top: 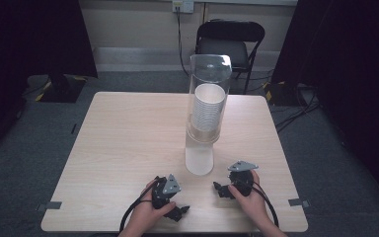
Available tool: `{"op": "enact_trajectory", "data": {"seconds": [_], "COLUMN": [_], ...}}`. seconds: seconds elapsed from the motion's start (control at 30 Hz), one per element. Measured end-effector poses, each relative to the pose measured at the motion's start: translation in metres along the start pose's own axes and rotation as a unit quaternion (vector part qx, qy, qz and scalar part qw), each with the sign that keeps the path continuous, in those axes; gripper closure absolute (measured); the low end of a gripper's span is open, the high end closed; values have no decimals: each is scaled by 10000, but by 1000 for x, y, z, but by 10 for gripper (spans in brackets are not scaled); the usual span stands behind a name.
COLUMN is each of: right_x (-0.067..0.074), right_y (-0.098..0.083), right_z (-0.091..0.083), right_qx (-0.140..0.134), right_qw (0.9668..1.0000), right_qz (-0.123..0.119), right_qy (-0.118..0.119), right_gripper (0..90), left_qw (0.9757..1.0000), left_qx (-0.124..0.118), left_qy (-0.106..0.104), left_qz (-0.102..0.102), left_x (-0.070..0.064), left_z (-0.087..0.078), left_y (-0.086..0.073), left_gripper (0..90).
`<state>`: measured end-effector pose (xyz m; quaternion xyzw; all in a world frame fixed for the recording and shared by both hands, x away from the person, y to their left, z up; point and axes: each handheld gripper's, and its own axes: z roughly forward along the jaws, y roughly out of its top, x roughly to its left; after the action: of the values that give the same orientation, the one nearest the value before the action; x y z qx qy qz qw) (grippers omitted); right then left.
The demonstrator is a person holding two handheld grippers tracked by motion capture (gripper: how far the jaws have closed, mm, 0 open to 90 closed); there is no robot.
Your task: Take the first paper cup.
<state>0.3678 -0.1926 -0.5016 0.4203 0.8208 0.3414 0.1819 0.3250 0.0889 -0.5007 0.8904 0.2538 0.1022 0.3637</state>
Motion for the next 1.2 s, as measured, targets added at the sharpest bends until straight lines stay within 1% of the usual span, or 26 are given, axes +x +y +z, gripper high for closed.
{"op": "enact_trajectory", "data": {"seconds": [0.03,0.07,0.17,0.2,0.23,0.33,0.4,0.43,0.5,0.57,0.6,0.63,0.67,0.7,0.73,0.77,0.8,0.83,0.9,0.93,0.97,1.03,1.07,1.1,1.13,1.2], "right_x": [0,0,-1,-1,-1,-1,-1,-1,-2,-2,-2,-2,-2,-2,-2,-1,-1,-1,-1,-1,-1,-1,-1,-1,-1,-1], "right_y": [0,0,0,0,0,0,0,1,1,1,1,1,1,1,1,1,1,1,1,1,1,1,1,1,1,1], "right_z": [0,0,0,0,0,0,0,1,1,1,1,1,1,1,1,1,1,1,1,1,1,1,1,1,1,1], "right_qx": [3,3,-8,-8,-8,-9,5,9,9,13,9,8,21,21,25,29,25,25,26,25,25,24,24,32,28,22], "right_qw": [10000,10000,10000,10000,10000,10000,10000,10000,10000,10000,9999,9999,10000,10000,10000,10000,10000,10000,10000,10000,10000,10000,10000,10000,10000,10000], "right_qz": [-1,-1,-35,-35,-32,-35,-32,-46,-64,-76,-93,-96,-65,-65,-55,-46,-23,-23,-26,-24,-24,-26,-26,-25,-24,-31], "right_qy": [6,7,46,46,43,42,43,38,64,53,59,61,64,64,58,8,1,1,1,2,2,-1,-1,3,0,-4], "right_gripper": [24,23,21,21,21,20,18,15,13,14,14,14,14,14,13,4,3,3,3,2,2,2,2,2,2,2], "left_qw": [10000,10000,10000,10000,10000,10000,10000,9998,9998,9996,9995,9992,9989,9986,9976,9960,9960,9944,9916,9900,9900,9880,9880,9851,9849,9818], "left_qx": [-34,2,0,-38,24,22,35,-57,-43,-42,-80,-191,-200,-182,-346,-585,-585,-672,-821,-914,-914,-1034,-1034,-1144,-1198,-1287], "left_qy": [4,2,1,5,17,35,82,90,109,209,238,264,325,386,389,307,307,338,470,437,437,468,468,517,570,637], "left_qz": [-47,4,-2,-53,11,-5,-36,-166,-182,-200,-185,-248,-271,-315,-456,-610,-610,-737,-887,-984,-984,-1052,-1052,-1172,-1116,-1245], "left_x": [-1,0,0,-1,0,0,-1,-3,-3,-3,-3,-2,-1,1,4,9,9,11,16,19,19,26,26,29,32,35], "left_z": [0,0,0,0,0,0,0,1,2,1,1,0,-1,-2,-2,-4,-4,-5,-7,-8,-8,-12,-12,-14,-15,-17], "left_y": [0,0,0,0,0,0,1,1,1,2,2,3,4,6,8,12,12,16,26,31,31,41,41,47,50,57], "left_gripper": [0,0,0,0,0,0,0,0,0,8,23,83,243,243,196,165,191,191,152,154,158,158,158,159,167,176]}}
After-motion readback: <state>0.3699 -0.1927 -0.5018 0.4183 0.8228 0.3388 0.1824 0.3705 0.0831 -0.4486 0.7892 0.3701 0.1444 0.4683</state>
